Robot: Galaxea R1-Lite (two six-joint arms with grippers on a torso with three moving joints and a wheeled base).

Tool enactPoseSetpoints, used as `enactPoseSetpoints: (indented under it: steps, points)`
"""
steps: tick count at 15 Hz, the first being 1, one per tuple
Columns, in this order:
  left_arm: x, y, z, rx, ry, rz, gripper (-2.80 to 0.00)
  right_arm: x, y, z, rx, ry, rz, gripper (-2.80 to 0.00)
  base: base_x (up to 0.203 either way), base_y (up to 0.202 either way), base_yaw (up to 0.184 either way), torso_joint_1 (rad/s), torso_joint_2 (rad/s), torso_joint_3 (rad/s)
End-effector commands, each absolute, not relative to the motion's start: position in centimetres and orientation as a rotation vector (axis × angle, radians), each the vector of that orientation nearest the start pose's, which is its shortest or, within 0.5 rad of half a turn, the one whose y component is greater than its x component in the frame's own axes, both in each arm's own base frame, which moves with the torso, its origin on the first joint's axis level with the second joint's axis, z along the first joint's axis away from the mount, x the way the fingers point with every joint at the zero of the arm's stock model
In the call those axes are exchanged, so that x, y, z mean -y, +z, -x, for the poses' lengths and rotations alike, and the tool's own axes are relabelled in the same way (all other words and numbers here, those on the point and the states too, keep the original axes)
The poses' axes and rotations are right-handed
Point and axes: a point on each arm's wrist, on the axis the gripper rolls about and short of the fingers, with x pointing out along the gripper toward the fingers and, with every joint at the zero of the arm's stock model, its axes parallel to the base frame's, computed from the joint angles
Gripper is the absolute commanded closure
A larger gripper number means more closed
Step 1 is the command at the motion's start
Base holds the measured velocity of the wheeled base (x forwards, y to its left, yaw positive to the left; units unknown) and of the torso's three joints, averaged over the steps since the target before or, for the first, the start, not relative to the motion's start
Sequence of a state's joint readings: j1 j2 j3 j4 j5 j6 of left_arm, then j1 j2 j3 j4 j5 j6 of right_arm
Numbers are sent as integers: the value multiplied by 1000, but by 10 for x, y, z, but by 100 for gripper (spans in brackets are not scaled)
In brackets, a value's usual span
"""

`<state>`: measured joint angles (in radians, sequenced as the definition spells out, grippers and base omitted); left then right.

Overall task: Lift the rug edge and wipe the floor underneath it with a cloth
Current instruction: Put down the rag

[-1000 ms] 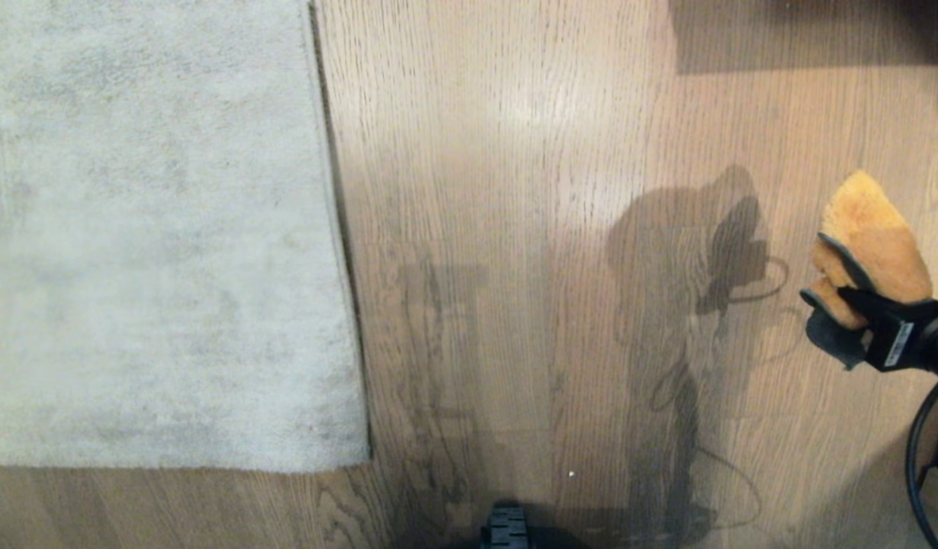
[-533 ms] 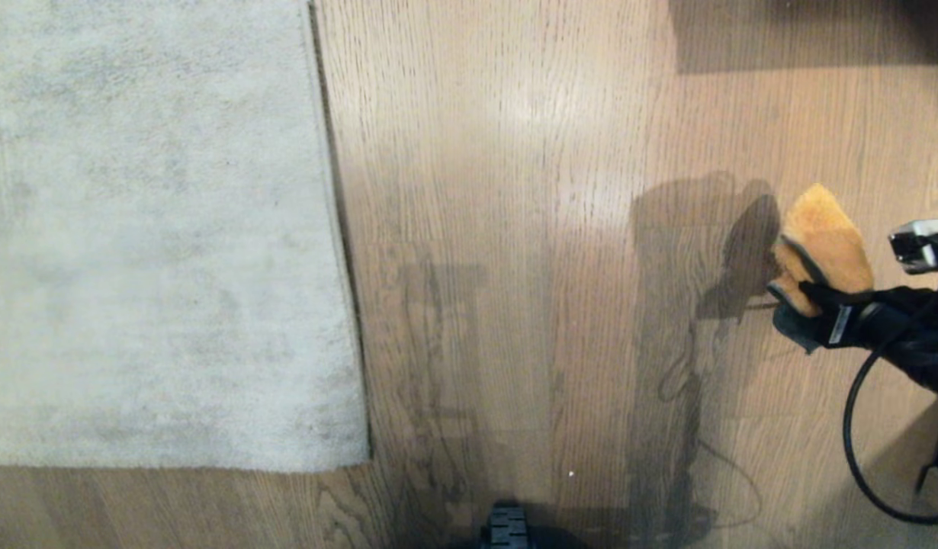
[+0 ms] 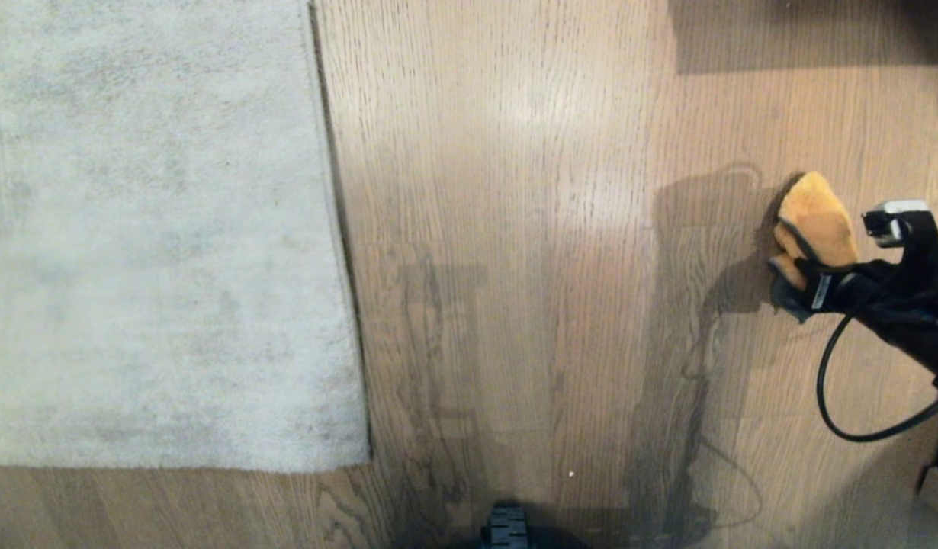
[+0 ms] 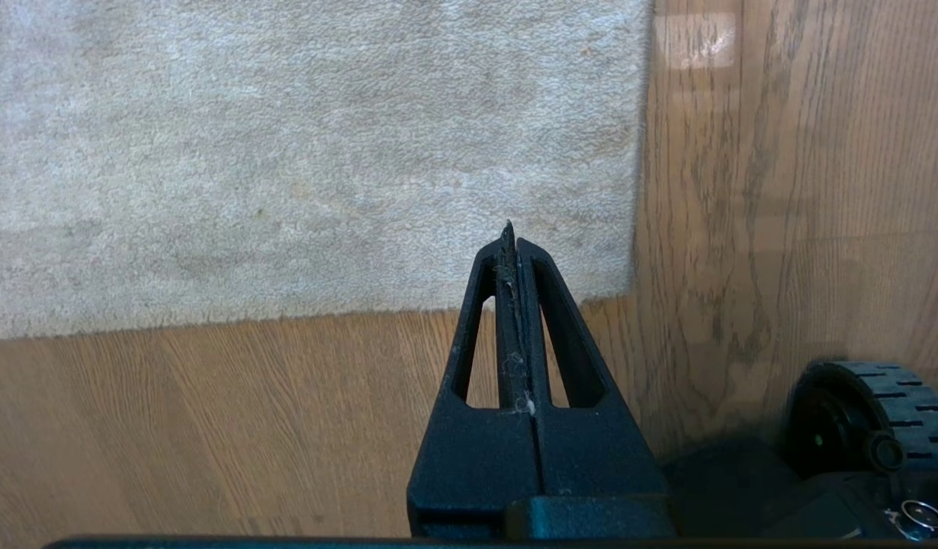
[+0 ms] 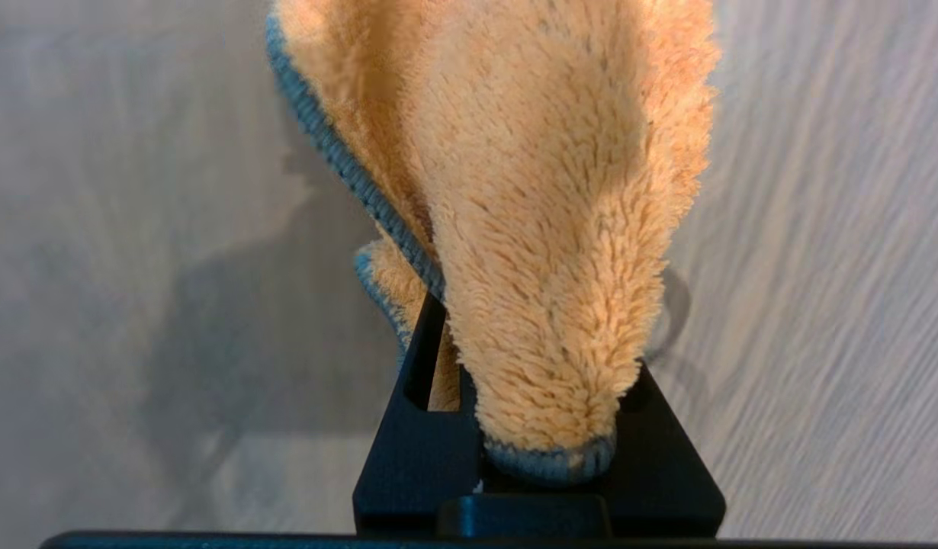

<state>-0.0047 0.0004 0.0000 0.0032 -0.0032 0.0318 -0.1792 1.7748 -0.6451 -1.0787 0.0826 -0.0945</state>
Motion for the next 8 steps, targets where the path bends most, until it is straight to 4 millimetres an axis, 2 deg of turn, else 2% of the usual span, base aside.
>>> enactPoseSetpoints:
  steps: [1, 6, 7, 8]
  points:
    - [0, 75, 23, -3, -8, -32, 0, 63, 166, -315, -35, -119, 90, 0, 0, 0, 0, 0, 0, 0]
    - [0, 75, 23, -3, -8, -32, 0, 65, 164, -319, -38, -120, 89, 0, 0, 0, 0, 0, 0, 0]
    - [0, 75, 23, -3, -8, -32, 0, 65, 164, -319, -39, -120, 89, -280, 0, 0, 0, 0, 0, 0]
    - [0, 75, 23, -3, -8, -32, 0, 65, 165, -319, -34, -121, 89, -280, 0, 0, 0, 0, 0, 0]
